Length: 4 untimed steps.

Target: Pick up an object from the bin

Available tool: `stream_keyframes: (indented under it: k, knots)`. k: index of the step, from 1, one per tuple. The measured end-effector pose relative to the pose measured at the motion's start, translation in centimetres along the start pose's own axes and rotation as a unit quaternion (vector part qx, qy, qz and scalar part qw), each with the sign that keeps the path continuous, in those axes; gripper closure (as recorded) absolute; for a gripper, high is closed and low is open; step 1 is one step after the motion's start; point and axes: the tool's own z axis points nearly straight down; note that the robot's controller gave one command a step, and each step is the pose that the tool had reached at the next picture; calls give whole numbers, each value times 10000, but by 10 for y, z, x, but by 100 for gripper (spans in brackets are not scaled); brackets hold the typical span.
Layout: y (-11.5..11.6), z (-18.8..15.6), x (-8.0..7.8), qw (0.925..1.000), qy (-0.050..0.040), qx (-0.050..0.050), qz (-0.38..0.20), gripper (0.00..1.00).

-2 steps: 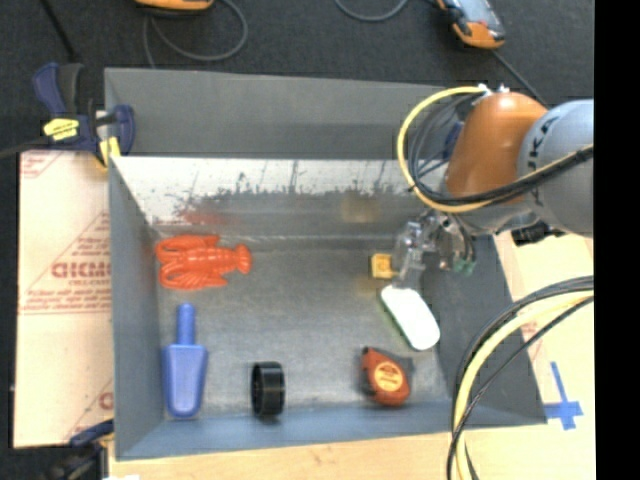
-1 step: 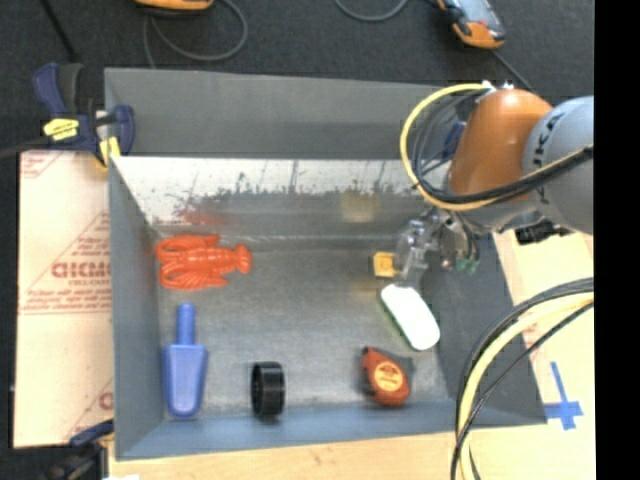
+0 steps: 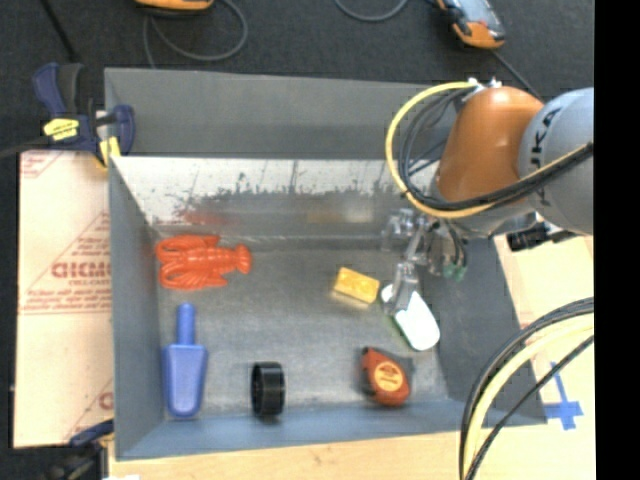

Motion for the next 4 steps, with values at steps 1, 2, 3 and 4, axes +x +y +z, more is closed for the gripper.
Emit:
stream_keyframes:
  k: [1, 2, 3, 4]
  knots:
    - [0, 0, 0, 10000, 1, 2, -4, 0]
    - [7, 44, -15, 9997, -38, -9, 235, 0]
    - [8, 81, 4, 9972, 16, -3, 750, 0]
    - [19, 84, -6, 9932, -12, -4, 1162, 100]
